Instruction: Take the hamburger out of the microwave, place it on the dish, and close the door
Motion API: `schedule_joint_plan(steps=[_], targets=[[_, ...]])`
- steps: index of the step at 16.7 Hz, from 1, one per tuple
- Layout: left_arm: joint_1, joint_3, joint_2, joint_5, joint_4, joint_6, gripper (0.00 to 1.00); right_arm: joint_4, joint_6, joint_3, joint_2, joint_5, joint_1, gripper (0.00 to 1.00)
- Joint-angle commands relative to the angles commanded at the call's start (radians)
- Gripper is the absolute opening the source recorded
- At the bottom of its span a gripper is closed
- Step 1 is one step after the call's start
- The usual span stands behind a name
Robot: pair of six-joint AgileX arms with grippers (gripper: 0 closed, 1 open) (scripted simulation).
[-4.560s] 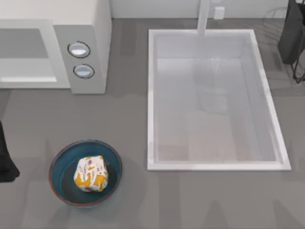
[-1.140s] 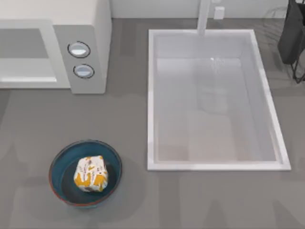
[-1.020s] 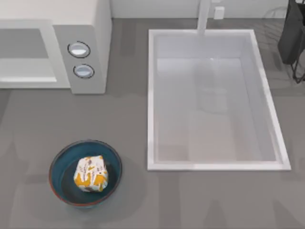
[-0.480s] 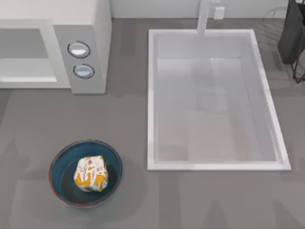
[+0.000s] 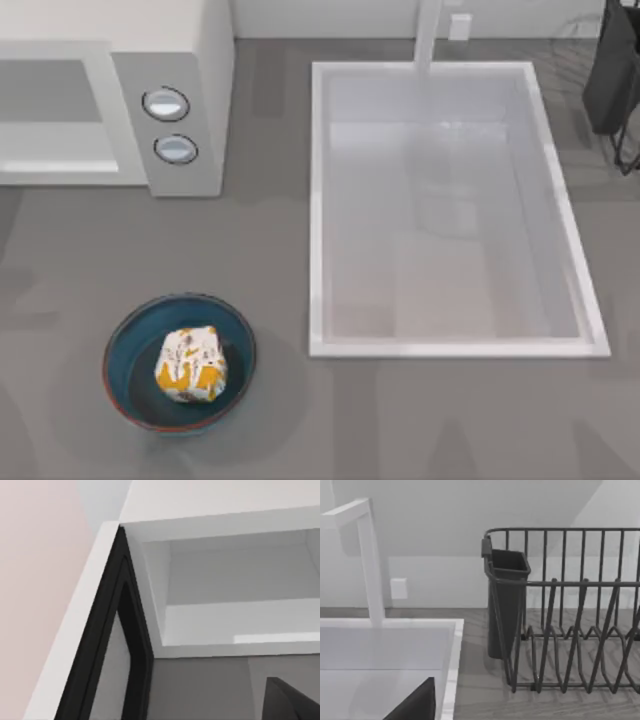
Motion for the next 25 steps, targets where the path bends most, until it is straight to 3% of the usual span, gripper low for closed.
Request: schedule_joint_plan(steps=[8,12,16,25], targets=[[0.282,0.538,0.817,0.120,-0.259,0.395,0.00,0.000,0.000,0.000,0.000,0.000,0.000,1.00],[0.374,0.729,1.096,0.153,-0.349,0.538,0.00,0.000,0.000,0.000,0.000,0.000,0.000,1.00],[0.412,0.813,1.207,0.165,-0.387,0.602,0.00,0.000,0.000,0.000,0.000,0.000,0.000,1.00],[0.410,0.755,1.233,0.164,-0.315,0.603,0.00,0.000,0.000,0.000,0.000,0.000,0.000,1.00]])
